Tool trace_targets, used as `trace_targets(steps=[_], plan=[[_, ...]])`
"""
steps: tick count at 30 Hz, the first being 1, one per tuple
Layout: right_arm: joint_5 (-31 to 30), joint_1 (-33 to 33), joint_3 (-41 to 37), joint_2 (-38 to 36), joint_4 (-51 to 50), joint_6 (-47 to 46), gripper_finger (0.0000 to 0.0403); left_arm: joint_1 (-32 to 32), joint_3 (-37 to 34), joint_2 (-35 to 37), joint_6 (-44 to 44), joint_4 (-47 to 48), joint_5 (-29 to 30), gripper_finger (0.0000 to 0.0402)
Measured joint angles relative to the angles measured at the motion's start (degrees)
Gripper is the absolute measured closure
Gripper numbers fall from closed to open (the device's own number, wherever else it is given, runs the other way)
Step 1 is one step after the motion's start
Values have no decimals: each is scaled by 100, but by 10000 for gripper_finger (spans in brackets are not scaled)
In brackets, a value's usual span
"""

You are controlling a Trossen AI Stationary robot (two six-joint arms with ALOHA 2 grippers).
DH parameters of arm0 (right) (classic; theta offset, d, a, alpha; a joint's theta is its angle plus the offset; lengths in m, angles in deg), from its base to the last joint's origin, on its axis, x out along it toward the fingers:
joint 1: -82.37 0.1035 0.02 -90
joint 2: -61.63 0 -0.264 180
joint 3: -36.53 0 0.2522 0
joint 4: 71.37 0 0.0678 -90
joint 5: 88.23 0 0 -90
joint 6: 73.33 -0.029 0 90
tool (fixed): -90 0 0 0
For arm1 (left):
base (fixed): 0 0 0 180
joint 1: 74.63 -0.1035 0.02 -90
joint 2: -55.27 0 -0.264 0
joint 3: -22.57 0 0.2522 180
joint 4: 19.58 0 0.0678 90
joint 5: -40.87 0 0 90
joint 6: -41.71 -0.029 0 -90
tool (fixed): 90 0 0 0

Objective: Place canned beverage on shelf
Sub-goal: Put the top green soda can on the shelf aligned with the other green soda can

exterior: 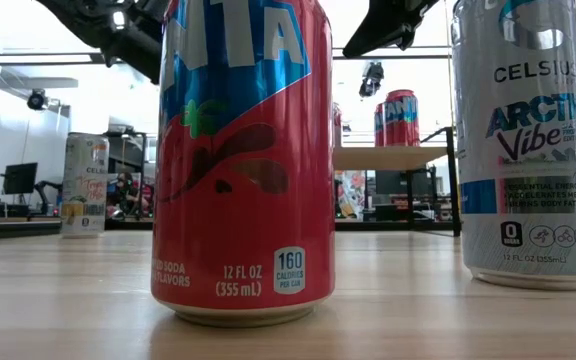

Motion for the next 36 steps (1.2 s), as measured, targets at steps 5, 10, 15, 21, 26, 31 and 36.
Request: trace_targets(steps=[5,10,15,21,26,31,36], plan=[[0,0,-1,0,2,17,390,-295,0,35,50,-44,-344,402],[0,-2,0,0,2,15,390,-483,-2,-3,67,-179,-736,402],[0,-2,-1,0,2,15,390,-564,-4,-8,113,-424,-790,402],[0,-2,0,0,2,13,390,-611,-4,-104,186,-609,-788,402],[0,-2,-1,0,2,13,390,-621,-4,-187,223,-707,-784,402],[0,-2,-1,1,2,13,390,-648,-4,-193,292,-745,-764,402],[0,-2,1,2,2,13,390,-696,-4,-193,378,-847,-634,402]])
